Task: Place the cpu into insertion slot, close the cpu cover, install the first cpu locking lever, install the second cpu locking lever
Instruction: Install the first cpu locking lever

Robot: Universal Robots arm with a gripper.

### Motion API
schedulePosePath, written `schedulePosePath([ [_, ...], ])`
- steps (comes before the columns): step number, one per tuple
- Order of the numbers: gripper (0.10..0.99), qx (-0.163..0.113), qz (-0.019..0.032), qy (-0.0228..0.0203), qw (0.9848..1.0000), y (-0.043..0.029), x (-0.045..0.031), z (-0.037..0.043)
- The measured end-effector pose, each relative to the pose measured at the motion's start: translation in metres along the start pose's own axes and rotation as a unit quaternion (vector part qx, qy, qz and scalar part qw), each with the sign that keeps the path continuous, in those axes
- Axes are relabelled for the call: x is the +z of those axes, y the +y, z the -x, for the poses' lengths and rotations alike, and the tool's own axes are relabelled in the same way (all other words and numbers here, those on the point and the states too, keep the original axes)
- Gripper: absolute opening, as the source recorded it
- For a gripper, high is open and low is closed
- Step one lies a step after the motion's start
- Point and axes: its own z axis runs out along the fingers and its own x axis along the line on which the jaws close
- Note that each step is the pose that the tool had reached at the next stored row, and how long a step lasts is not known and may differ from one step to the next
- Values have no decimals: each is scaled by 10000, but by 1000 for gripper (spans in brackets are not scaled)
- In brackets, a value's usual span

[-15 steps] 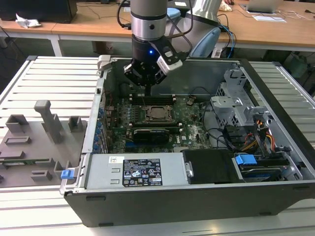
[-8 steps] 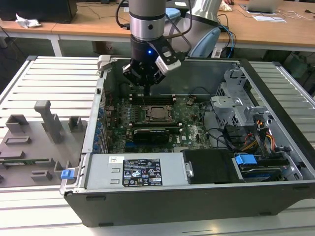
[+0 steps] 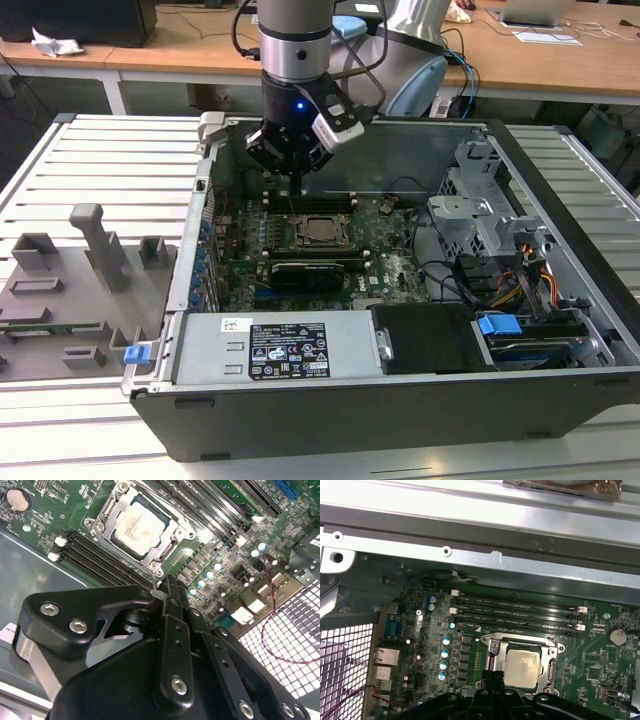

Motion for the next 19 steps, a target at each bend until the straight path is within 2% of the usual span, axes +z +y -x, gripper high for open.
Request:
schedulePosePath([
  [5, 106, 0, 0, -3, 10000, 12, -1, -88],
  [19, 106, 27, -1, -4, 10000, 27, 3, -217],
])
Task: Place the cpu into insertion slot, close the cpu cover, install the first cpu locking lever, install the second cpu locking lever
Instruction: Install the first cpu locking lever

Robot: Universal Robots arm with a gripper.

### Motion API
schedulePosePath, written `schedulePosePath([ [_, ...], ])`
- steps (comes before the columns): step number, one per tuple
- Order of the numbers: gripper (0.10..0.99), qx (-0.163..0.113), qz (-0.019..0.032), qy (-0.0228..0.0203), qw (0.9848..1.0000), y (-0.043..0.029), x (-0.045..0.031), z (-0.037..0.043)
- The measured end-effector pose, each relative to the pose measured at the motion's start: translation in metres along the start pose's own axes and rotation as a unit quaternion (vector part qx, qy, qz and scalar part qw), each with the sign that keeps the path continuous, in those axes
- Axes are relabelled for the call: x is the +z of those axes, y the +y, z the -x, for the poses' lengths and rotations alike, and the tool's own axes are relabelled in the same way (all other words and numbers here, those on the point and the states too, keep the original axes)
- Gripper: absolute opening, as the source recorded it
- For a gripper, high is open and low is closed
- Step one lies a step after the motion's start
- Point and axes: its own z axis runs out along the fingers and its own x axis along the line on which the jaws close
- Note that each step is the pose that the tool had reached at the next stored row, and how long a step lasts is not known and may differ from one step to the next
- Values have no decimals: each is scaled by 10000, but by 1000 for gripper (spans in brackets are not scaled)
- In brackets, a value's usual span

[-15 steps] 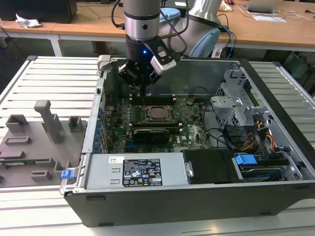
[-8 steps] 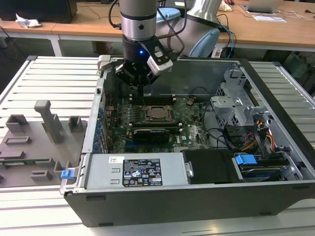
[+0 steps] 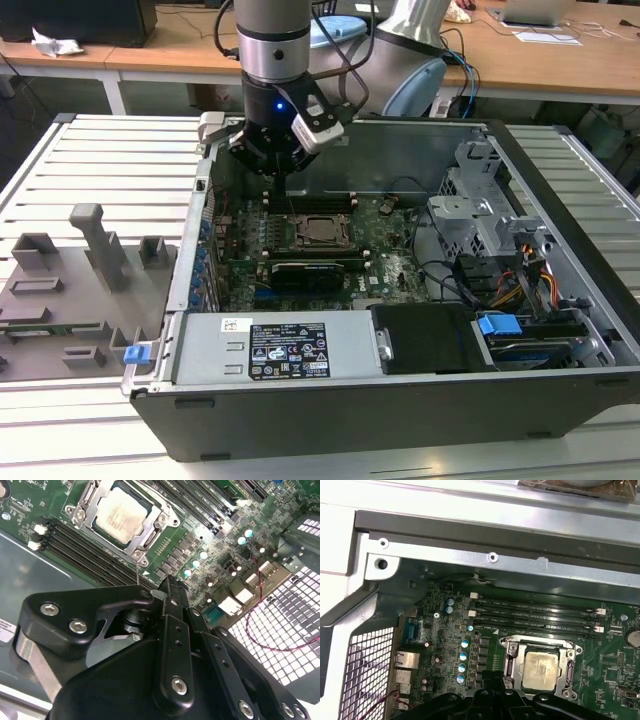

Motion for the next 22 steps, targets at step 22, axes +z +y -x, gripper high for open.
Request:
schedulePosePath([
  [22, 106, 30, -1, -1, 10000, 204, 115, -34],
])
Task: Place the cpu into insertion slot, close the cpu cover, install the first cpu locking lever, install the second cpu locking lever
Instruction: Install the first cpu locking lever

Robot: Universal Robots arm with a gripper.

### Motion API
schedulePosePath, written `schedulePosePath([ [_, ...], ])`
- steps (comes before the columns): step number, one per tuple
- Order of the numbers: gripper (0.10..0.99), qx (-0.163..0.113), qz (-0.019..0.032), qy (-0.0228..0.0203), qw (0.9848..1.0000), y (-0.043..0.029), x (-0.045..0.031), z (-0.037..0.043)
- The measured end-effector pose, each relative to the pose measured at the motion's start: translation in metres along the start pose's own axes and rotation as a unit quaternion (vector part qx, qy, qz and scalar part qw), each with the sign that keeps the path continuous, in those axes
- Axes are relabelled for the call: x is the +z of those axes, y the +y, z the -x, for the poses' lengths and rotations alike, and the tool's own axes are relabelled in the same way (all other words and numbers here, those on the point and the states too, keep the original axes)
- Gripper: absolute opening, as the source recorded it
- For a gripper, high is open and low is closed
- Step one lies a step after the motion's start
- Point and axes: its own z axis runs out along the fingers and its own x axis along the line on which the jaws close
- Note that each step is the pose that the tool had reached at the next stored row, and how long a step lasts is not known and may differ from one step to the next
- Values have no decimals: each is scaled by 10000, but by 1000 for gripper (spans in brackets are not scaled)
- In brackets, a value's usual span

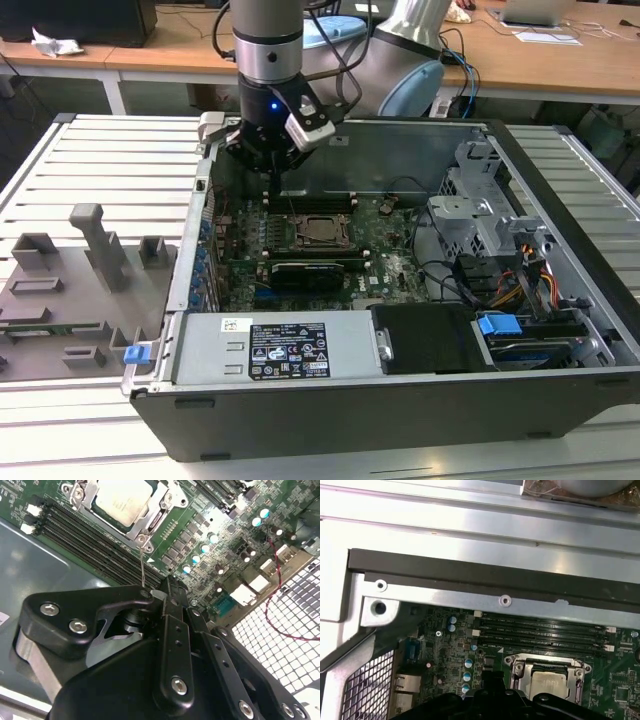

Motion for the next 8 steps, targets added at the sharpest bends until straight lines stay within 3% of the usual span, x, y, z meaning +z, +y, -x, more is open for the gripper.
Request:
schedulePosePath([
  [8, 106, 0, 0, 2, 10000, 7, 15, 87],
])
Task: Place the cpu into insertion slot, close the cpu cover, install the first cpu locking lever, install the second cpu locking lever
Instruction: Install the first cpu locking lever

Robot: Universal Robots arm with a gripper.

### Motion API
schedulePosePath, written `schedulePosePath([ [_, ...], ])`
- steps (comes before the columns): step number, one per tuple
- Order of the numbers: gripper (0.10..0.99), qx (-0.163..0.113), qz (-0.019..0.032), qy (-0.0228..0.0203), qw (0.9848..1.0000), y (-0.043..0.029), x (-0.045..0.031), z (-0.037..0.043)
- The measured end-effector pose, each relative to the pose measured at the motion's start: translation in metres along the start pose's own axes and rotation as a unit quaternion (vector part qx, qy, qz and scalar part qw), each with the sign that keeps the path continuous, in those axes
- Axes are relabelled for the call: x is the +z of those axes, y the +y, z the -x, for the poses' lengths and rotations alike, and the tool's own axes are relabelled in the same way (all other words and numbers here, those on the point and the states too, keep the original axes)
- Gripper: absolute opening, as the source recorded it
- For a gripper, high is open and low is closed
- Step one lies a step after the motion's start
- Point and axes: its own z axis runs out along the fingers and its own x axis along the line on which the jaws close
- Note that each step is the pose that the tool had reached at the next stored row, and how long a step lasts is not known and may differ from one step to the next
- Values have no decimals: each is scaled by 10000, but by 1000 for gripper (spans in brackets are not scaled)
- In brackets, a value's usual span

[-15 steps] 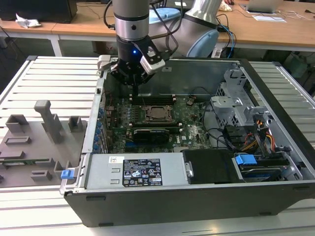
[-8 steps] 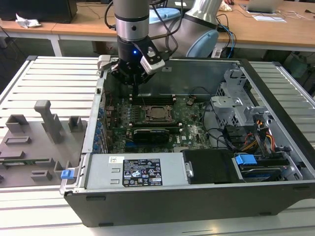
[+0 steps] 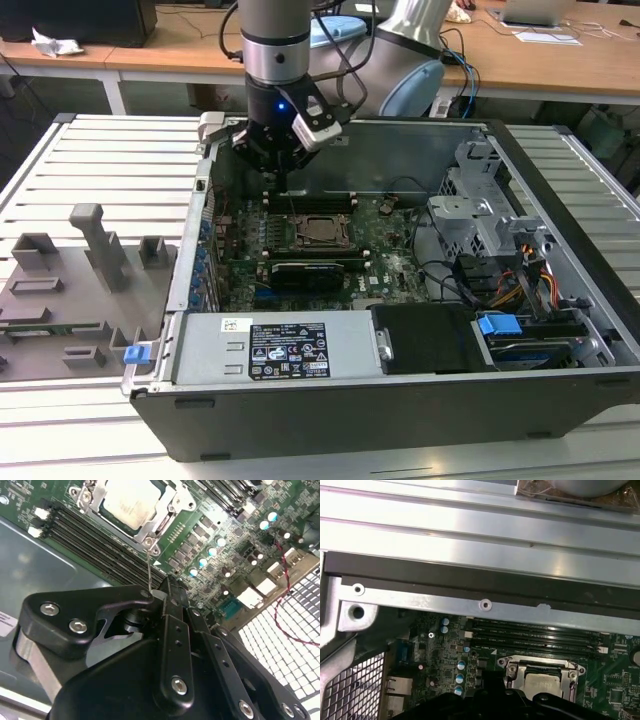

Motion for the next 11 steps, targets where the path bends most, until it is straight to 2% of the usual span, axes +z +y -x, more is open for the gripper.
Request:
schedulePosePath([
  [8, 106, 1, 0, 6, 10000, -19, 13, 175],
  [11, 106, 1, 1, 11, 10000, -35, 28, 310],
])
